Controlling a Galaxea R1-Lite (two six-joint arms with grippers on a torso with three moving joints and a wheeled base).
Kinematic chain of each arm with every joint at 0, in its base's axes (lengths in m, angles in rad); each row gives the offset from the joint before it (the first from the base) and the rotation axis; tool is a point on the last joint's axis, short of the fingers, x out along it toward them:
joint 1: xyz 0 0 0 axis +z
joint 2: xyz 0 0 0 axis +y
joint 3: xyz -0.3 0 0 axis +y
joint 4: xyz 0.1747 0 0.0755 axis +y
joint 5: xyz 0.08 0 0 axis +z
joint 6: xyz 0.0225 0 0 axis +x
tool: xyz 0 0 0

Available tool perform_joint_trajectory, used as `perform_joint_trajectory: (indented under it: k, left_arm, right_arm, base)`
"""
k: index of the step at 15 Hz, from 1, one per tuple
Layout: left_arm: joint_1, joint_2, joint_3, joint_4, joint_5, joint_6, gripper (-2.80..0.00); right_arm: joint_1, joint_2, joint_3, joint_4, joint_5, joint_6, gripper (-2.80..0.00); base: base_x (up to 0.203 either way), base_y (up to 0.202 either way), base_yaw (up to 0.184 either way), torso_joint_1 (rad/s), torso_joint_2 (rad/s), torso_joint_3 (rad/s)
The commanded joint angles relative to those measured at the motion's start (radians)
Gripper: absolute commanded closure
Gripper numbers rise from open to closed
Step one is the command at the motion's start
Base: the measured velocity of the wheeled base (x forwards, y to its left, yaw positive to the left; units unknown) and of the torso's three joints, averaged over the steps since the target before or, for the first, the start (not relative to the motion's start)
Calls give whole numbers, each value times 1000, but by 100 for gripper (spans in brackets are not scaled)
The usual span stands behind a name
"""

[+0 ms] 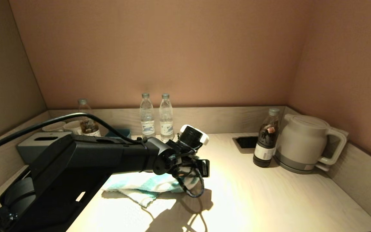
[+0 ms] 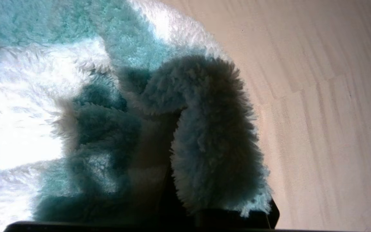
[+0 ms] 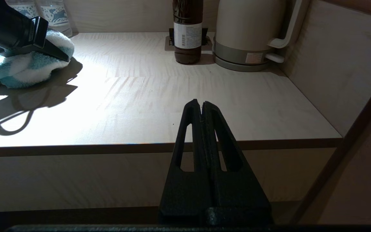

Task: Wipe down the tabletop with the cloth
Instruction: Sweep the stains on the table

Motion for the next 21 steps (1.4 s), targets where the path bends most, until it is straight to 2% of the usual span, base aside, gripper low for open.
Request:
perform_joint_trajectory:
  k: [1,6,16,21]
  left_arm:
    - [-36,4,0,-13,-38,-2,0]
    - [-82,6,0,-26,-42,4,0]
    - [-223,-48,0,-45,-56,20,0]
    - [-251,-93,48,-38,-56,19,0]
  right_arm:
    - [0,1,0,-1,1,-1,0]
    - [0,1,0,-1,1,-1,0]
    - [0,1,0,-1,1,-1,0]
    - [0,1,0,-1,1,-1,0]
  base:
    - [0,0,0,0,0,0]
    - [0,0,0,0,0,0]
    - [0,0,0,0,0,0]
    - [0,0,0,0,0,0]
